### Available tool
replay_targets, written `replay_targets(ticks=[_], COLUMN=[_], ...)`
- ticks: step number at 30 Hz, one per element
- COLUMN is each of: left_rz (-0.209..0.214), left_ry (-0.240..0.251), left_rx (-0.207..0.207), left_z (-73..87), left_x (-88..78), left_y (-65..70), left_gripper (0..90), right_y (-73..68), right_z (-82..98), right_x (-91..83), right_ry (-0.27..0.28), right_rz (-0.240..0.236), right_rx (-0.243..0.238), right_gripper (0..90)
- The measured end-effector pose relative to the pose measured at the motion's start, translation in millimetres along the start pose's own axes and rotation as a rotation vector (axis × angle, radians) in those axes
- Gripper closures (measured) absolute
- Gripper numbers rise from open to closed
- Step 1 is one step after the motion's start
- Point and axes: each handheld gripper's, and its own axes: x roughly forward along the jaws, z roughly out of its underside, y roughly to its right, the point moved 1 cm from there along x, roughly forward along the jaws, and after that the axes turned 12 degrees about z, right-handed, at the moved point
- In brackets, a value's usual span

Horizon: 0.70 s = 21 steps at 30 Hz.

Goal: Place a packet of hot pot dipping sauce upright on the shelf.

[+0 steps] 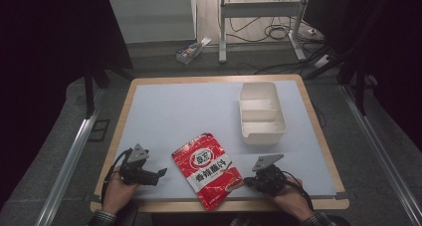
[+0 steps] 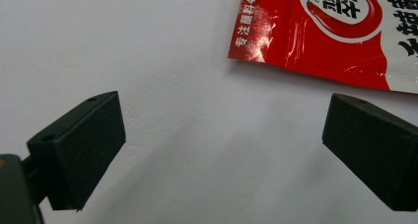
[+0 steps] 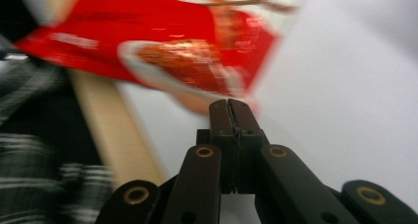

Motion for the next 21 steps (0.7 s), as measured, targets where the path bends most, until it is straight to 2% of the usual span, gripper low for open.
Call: replay_targets(ticks=[1,2,3,5,12,16,21], left_rz=[0.0,0.0,0.0,0.002,0.0,-0.002,-0.001], left_ry=[-0.002,-0.002,-0.001,0.001,-0.003,0.0,0.001], left_rx=[0.001,0.001,0.001,-0.003,0.003,-0.001,-0.002], left_z=[0.0,0.0,0.0,0.1,-0.1,-0.3,-0.4], left_x=[0.0,0.0,-0.1,-0.1,0.3,0.7,0.6], left_y=[0.0,0.0,0.1,0.2,0.0,0.1,0.1], left_gripper=[2.9,2.9,2.9,2.9,3.0,2.9,2.9], right_y=[-7.4,-7.4,-10.0,-16.3,-33.9,-40.2,-46.2], right_z=[-2.7,-2.7,-4.1,-6.1,-14.1,-21.2,-31.4], right_x=[1.1,1.1,1.8,5.2,15.4,23.3,34.7], right_ry=[0.003,0.003,0.006,0.012,0.044,0.069,0.086], right_rz=[0.022,0.022,0.019,-0.016,-0.053,-0.078,-0.064], right_rx=[-0.034,-0.034,-0.054,-0.06,-0.108,-0.107,-0.103], right_gripper=[89.6,89.6,89.6,89.6,89.7,89.7,89.7])
